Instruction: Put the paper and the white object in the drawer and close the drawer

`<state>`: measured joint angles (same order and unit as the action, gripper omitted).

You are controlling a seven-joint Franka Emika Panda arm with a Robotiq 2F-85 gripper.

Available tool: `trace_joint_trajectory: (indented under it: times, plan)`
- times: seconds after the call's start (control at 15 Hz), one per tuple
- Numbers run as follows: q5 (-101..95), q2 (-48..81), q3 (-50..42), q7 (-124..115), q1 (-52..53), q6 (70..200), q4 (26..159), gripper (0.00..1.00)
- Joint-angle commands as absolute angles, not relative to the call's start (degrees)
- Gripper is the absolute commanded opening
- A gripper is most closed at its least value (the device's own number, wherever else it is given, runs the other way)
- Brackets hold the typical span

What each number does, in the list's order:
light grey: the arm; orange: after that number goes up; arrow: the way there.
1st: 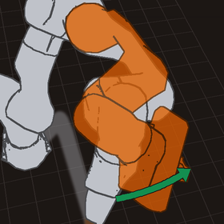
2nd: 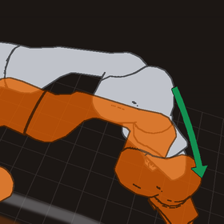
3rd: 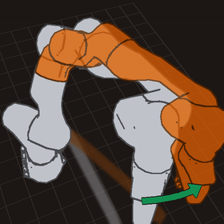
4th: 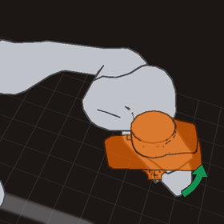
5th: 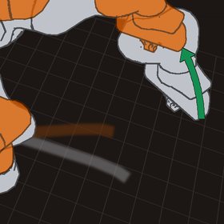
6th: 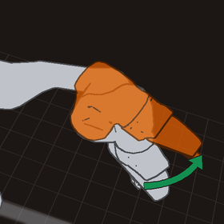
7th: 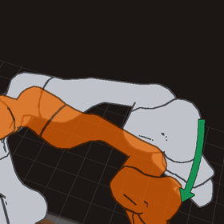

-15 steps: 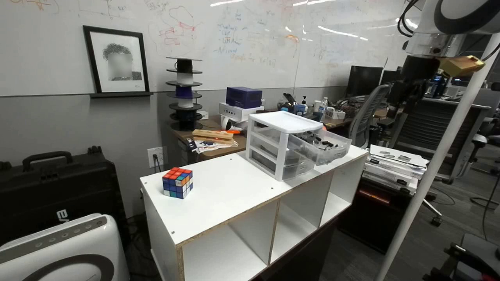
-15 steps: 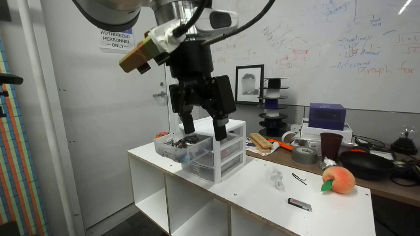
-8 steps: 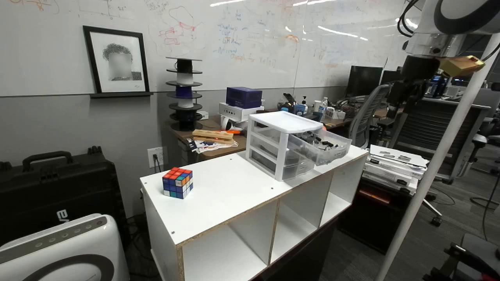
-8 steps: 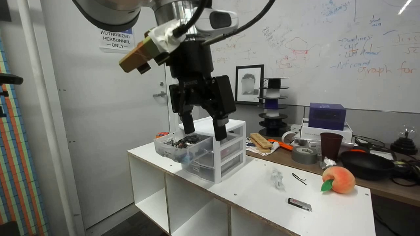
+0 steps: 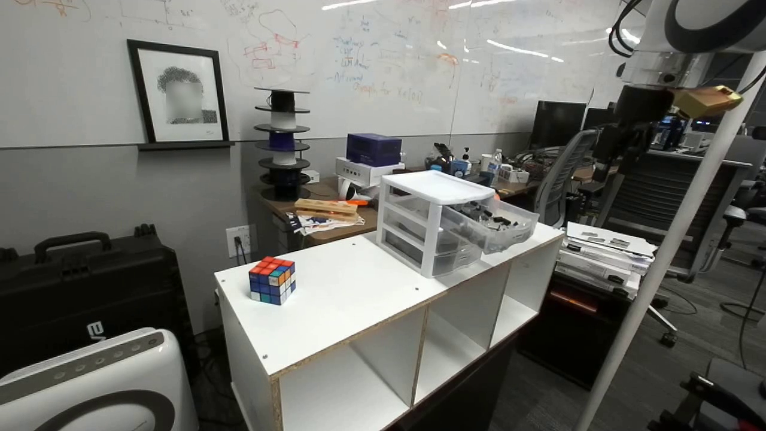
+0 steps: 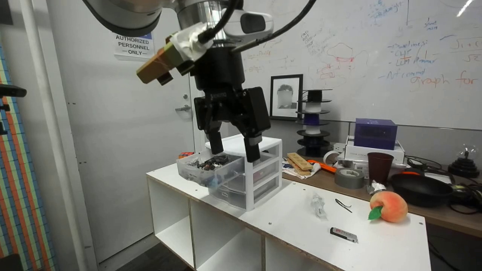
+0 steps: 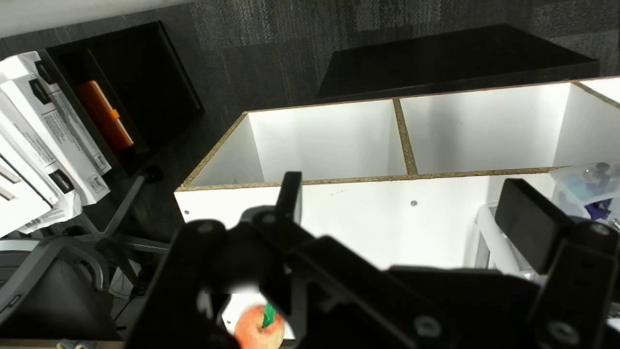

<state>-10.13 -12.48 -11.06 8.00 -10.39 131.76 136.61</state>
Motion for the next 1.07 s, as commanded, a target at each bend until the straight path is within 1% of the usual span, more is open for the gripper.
trace_joint_trajectory:
  times: [0.0,0.27,0.33,0.47,0.67,1.0]
  plan:
    - [-10.80,-11.53,-11.51,9.54,-10.99,131.13,133.35,1.00]
    - [-8.31,-7.65,-15.06,24.67,-10.70,128.43,123.71,1.00]
    - [-7.79,-6.47,-18.17,28.88,-7.64,127.92,121.48,1.00]
    - [-4.83,-3.47,-21.00,37.64,-5.82,126.43,116.60,1.00]
    - [-1.19,3.62,-19.43,45.52,-10.21,124.19,107.93,1.00]
    - [2.56,13.78,-16.14,48.33,-14.50,128.04,99.85,1.00]
